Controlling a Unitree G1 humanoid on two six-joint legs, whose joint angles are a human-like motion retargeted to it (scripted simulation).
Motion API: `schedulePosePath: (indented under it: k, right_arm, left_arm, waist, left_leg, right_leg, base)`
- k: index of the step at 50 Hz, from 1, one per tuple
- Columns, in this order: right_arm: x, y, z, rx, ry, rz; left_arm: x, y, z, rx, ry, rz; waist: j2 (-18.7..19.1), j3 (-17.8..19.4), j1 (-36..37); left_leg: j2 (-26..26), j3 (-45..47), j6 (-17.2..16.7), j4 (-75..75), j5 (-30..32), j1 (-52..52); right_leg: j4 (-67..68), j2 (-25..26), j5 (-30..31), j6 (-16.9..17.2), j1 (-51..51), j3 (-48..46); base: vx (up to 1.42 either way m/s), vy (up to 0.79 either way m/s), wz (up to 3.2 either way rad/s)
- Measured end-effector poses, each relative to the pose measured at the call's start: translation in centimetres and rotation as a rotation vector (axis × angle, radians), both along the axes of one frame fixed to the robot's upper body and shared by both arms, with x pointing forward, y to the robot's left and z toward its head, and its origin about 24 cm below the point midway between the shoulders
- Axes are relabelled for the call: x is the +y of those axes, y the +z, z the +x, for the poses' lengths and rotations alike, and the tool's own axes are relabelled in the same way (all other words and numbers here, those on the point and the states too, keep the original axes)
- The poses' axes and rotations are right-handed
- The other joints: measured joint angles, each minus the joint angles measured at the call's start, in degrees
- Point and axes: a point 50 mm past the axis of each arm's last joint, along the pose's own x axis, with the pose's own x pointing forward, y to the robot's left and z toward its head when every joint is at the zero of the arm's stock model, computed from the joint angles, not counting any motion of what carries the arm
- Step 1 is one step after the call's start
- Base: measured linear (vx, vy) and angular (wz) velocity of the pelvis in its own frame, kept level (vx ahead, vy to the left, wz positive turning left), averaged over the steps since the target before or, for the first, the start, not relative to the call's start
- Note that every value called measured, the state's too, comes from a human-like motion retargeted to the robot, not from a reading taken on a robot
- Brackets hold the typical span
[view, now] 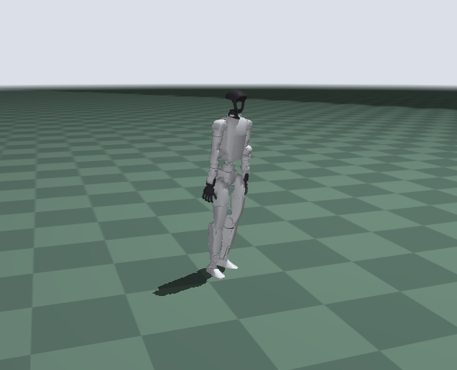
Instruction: In place motions
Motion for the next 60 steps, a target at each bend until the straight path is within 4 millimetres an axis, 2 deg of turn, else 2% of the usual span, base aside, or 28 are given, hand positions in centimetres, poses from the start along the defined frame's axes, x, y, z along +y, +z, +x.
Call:
schedulePosePath:
  k: [2, 5, 8, 12, 17, 21, 24, 26, 27, 30, 33, 36, 41, 44, 48, 55, 58, 60]
  right_arm:
    - [-0.6, 0.2, -1.0, 0.038, -0.028, -0.013]
    - [-1.3, 0.4, -2.3, 0.09, -0.069, -0.025]
    - [-1.5, 0.5, -3.1, 0.116, -0.115, -0.036]
    - [-1.0, 0.5, -3.0, 0.097, -0.208, -0.027]
    - [0.1, 0.2, -2.2, 0.058, -0.279, 0.036]
    - [0.1, 0.1, -1.3, 0.031, -0.238, 0.04]
    - [-0.3, 0.1, -0.7, 0.006, -0.215, 0.04]
    - [-0.8, 0.2, -0.6, -0.003, -0.202, 0.044]
    - [-1.0, 0.2, -0.7, -0.002, -0.192, 0.044]
    - [-1.9, 0.3, -1.5, 0.024, -0.14, 0.025]
    - [-2.3, 0.4, -2.2, 0.058, -0.098, -0.025]
    - [-2.1, 0.4, -2.7, 0.062, -0.094, -0.055]
    - [-0.7, 0.3, -3.6, 0.077, -0.162, -0.004]
    - [-0.2, 0.3, -3.9, 0.084, -0.211, 0.017]
    - [-0.1, 0.2, -3.4, 0.08, -0.213, 0.02]
    - [-0.3, 0.2, -2.3, 0.055, -0.149, 0.024]
    - [-0.6, 0.1, -1.7, 0.034, -0.133, 0.015]
    - [-0.7, 0.1, -1.3, 0.011, -0.136, 0.015]
  left_arm:
    - [0.2, 0.0, 0.5, -0.008, -0.077, -0.001]
    - [0.6, 0.1, 0.6, -0.003, -0.146, 0.004]
    - [0.3, 0.1, -0.2, 0.029, -0.117, -0.055]
    - [-0.1, 0.2, -1.3, 0.09, -0.012, -0.152]
    - [0.2, 0.2, -1.4, 0.079, 0.079, -0.13]
    - [0.0, 0.1, 0.2, 0.021, 0.061, -0.131]
    - [-0.4, 0.2, 2.7, -0.046, -0.017, -0.143]
    - [-0.9, 0.4, 4.5, -0.098, -0.078, -0.154]
    - [-1.3, 0.5, 5.2, -0.121, -0.105, -0.162]
    - [-2.3, 0.5, 5.8, -0.157, -0.164, -0.188]
    - [-2.1, 0.4, 5.1, -0.153, -0.205, -0.154]
    - [-0.9, 0.2, 4.1, -0.163, -0.171, -0.062]
    - [-0.1, 0.0, 1.0, -0.093, 0.09, 0.027]
    - [-0.1, 0.0, -0.9, -0.016, 0.237, 0.064]
    - [0.3, 0.1, -2.1, 0.034, 0.342, 0.08]
    - [1.2, 0.2, -3.2, 0.057, 0.251, 0.068]
    - [0.9, 0.2, -3.9, 0.081, 0.233, 0.058]
    - [0.6, 0.2, -4.4, 0.1, 0.232, 0.05]
  waist:
    - [-0.05, -0.13, 0.17]
    - [0.93, -1.2, -0.46]
    - [2.06, -2.37, -1.24]
    - [2.99, -3.33, -2.74]
    - [3.35, -2.8, -1.11]
    - [3.57, -1.03, 0.76]
    - [3.52, 1.63, 3.12]
    - [3.25, 3.27, 4.7]
    - [2.98, 3.75, 5.35]
    - [1.81, 3.47, 6.65]
    - [1.43, 1.85, 4.24]
    - [1.59, 0.67, 0.65]
    - [1.7, -2.04, 0.39]
    - [2.04, -2.61, 1.91]
    - [1.31, -2.92, 3.16]
    - [-0.78, -3.25, 7.98]
    - [0.09, -2.94, 9.21]
    - [1.84, -2.53, 9.49]
  left_leg:
    - [-0.11, 4.06, 1.95, -0.82, -0.52, 0.88]
    - [-0.59, 4.07, 4.4, -2.73, -1.65, 1.63]
    - [-0.14, 3.83, 3.94, -4.39, -1.86, 2.13]
    - [-0.19, 3.56, 4.12, -5.75, -1.55, 2.72]
    - [0.54, 4.1, 3.11, -4.83, -0.94, 2.41]
    - [-0.11, 2.4, 2.51, -3.32, 1.06, 0.77]
    - [-1.52, -1.66, 1.08, -2.46, 3.0, -0.53]
    - [-2.45, -3.17, 0.57, -2.49, 1.86, -0.65]
    - [-2.47, -1.44, 1.01, -2.65, 0.56, -0.46]
    - [0.74, 15.48, 2.31, -3.13, -3.74, 1.03]
    - [3.91, 28.26, 4.9, -2.09, -4.57, 1.47]
    - [7.6, 35.56, 6.81, -1.4, -3.34, 1.8]
    - [9.14, 42.66, 4.49, -4.78, 0.27, 3.04]
    - [7.59, 39.19, 4.13, -8.07, 4.23, 2.65]
    - [6.35, 36.1, 3.07, -8.51, 4.93, 1.85]
    - [3.2, 29.82, 3.57, -7.68, 2.45, 1.68]
    - [2.79, 26.97, 4.07, -7.36, 1.21, 2.25]
    - [3.63, 24.6, 4.42, -7.11, 0.46, 2.77]
  right_leg:
    - [0.01, -0.23, -0.11, -0.08, 0.28, -0.55]
    - [0.09, 0.22, -0.4, -0.09, 0.38, -1.32]
    - [0.25, 1.04, -0.44, -0.24, 0.18, -1.01]
    - [0.35, 1.58, -0.16, -0.72, -0.06, -1.22]
    - [0.5, 1.88, 0.94, -2.15, 0.0, -0.79]
    - [0.5, 0.92, 1.39, -2.84, 0.56, -2.63]
    - [0.37, -0.42, 1.05, -2.65, 1.96, -6.57]
    - [0.21, -1.5, 0.42, -2.19, 3.28, -10.47]
    - [0.18, -2.18, 0.03, -1.88, 3.96, -12.67]
    - [0.66, -4.53, -1.49, -0.62, 5.44, -19.45]
    - [2.59, -6.37, -3.57, 0.62, 5.76, -25.6]
    - [4.91, -7.98, -4.86, 2.06, 6.7, -31.25]
    - [5.94, -7.16, -5.48, 3.86, 9.26, -38.2]
    - [5.95, -6.13, -4.9, 4.58, 11.01, -40.51]
    - [4.5, -5.42, -3.55, 5.46, 13.41, -43.98]
    - [3.96, -6.52, -0.04, 6.85, 17.31, -48.22]
    - [5.55, -7.03, 3.38, 6.31, 19.62, -48.64]
    - [8.31, -7.54, 7.16, 4.75, 21.21, -47.92]
  base:
    - [-0.09, 0.0, 0.3]
    - [-0.01, 0.0, 0.16]
    - [0.0, 0.0, 0.0]
    - [0.0, 0.0, 0.0]
    - [-0.06, -0.02, -0.08]
    - [-0.13, -0.06, 0.4]
    - [-0.13, -0.13, 1.26]
    - [-0.04, -0.15, 1.85]
    - [0.13, -0.2, 2.1]
    - [0.3, -0.29, 2.24]
    - [0.36, -0.37, 2.8]
    - [0.34, -0.39, 2.65]
    - [0.52, -0.41, 1.53]
    - [0.43, -0.35, 0.98]
    - [0.4, -0.35, 0.94]
    - [0.39, -0.33, 0.72]
    - [0.36, -0.29, 0.75]
    - [0.37, -0.31, 0.95]
